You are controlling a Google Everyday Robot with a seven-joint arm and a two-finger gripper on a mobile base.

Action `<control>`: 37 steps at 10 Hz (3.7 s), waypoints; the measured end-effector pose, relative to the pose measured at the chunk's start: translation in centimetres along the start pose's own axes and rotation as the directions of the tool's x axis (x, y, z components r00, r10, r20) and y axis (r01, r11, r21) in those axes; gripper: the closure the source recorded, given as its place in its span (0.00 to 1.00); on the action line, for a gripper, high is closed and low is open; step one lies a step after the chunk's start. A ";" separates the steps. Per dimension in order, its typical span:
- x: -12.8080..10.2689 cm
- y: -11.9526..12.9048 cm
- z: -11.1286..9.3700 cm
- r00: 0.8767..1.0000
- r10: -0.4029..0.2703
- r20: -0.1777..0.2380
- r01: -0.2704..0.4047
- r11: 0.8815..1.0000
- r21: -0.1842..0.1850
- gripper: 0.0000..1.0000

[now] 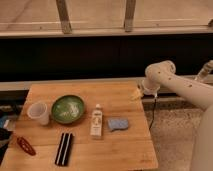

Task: Stand the bottle upright

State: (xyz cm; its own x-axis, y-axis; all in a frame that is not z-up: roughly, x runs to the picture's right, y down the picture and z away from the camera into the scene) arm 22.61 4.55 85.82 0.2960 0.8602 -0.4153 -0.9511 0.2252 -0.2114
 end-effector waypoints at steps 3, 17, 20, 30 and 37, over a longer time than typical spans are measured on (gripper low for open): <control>0.0 0.0 0.0 1.000 0.000 0.000 0.000 1.000 0.000 0.20; 0.0 0.1 -0.1 1.000 -0.003 0.002 0.003 1.000 0.002 0.20; -0.4 0.4 -0.2 1.000 -0.003 0.009 0.003 1.000 -0.002 0.20; -4.8 16.5 0.2 0.991 -0.132 -0.006 0.132 0.989 0.065 0.20; -4.7 16.7 0.9 0.991 -0.129 -0.047 0.131 0.991 0.035 0.20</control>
State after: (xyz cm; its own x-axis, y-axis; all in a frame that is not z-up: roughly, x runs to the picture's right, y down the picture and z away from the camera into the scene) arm 5.27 4.70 85.01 0.4198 0.8016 -0.4257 -0.9068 0.3513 -0.2328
